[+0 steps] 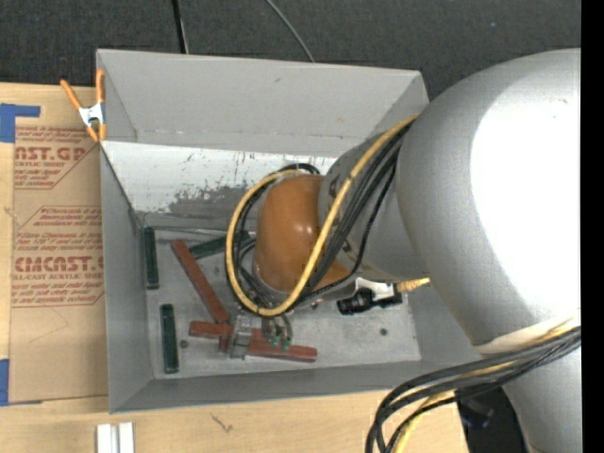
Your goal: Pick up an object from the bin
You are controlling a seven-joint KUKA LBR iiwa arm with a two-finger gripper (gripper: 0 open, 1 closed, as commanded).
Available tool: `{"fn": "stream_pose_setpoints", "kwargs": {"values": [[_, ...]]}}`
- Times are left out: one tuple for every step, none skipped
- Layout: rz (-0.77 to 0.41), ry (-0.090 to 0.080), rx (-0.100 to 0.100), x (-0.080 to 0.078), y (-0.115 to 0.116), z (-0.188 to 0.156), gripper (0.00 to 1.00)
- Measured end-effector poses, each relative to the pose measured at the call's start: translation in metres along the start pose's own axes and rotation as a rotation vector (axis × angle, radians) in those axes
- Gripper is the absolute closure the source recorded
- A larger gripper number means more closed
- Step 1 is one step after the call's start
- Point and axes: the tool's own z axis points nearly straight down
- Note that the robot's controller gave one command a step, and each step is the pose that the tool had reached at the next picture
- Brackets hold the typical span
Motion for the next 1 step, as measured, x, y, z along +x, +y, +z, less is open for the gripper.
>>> {"fn": "stream_pose_setpoints", "kwargs": {"values": [[0.005,-0.012,-0.001,-0.0036,-0.0015,0.0022,0.00]]}}
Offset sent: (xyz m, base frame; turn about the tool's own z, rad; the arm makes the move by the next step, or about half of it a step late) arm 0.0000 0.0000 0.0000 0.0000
